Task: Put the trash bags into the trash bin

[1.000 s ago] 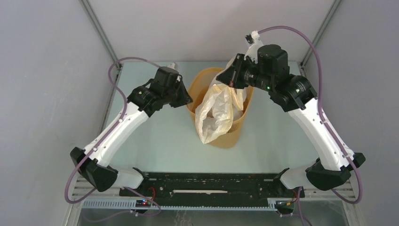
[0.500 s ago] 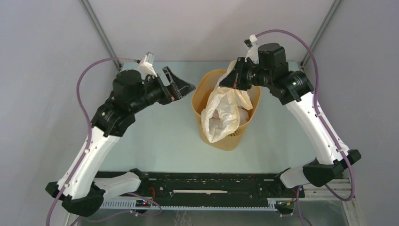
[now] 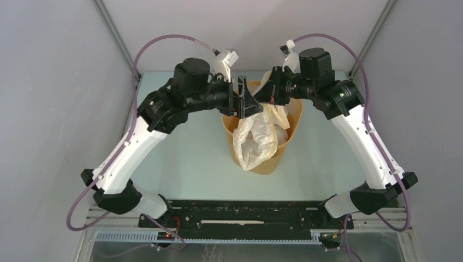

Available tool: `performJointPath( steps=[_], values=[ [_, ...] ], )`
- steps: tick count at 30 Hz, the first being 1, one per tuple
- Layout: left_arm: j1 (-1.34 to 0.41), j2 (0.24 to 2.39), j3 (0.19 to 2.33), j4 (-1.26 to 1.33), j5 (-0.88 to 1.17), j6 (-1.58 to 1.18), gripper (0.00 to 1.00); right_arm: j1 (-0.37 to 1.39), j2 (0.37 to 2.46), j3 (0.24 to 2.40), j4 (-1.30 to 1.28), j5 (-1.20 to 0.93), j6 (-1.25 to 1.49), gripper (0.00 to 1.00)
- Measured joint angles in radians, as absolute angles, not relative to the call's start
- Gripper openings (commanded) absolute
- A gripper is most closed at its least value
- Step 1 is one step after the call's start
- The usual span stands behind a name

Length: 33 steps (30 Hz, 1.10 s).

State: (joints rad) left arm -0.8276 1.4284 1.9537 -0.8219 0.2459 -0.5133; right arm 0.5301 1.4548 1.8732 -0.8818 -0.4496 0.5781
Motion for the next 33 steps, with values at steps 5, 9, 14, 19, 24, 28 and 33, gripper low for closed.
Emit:
performJointPath(
  steps=[5, 9, 14, 19, 24, 28, 33],
  values=[
    [-0.827, 1.462, 1.954, -0.924, 0.24, -0.47, 0.48, 0.53, 1.454, 1.873, -0.888, -0.45, 0.586, 0.11],
    [-0.827, 1.461, 1.954, -0.939, 0.271, -0.461, 0.22, 0.53, 1.454, 1.873, -0.896, -0.447, 0.593, 0.28],
    [-0.818, 1.454, 1.949, -0.936, 0.282, -0.47, 0.0, 0.529, 1.454, 1.886, -0.933, -0.426, 0.583, 0.57],
    [-0.71, 1.406, 1.854, -0.844, 0.299, -0.55, 0.0, 0.523, 1.425, 1.928, -1.013, -0.379, 0.554, 0.77],
    [-0.59, 1.342, 1.62, -0.561, 0.347, -0.748, 0.0, 0.523, 1.308, 1.896, -1.05, -0.347, 0.547, 0.83],
    [-0.571, 1.369, 1.547, -0.353, 0.384, -0.901, 0.0, 0.525, 1.21, 1.842, -1.042, -0.345, 0.566, 0.84],
    [-0.565, 1.394, 1.51, -0.149, 0.416, -1.045, 0.0, 0.528, 1.146, 1.721, -1.0, -0.345, 0.604, 0.83]
  ],
)
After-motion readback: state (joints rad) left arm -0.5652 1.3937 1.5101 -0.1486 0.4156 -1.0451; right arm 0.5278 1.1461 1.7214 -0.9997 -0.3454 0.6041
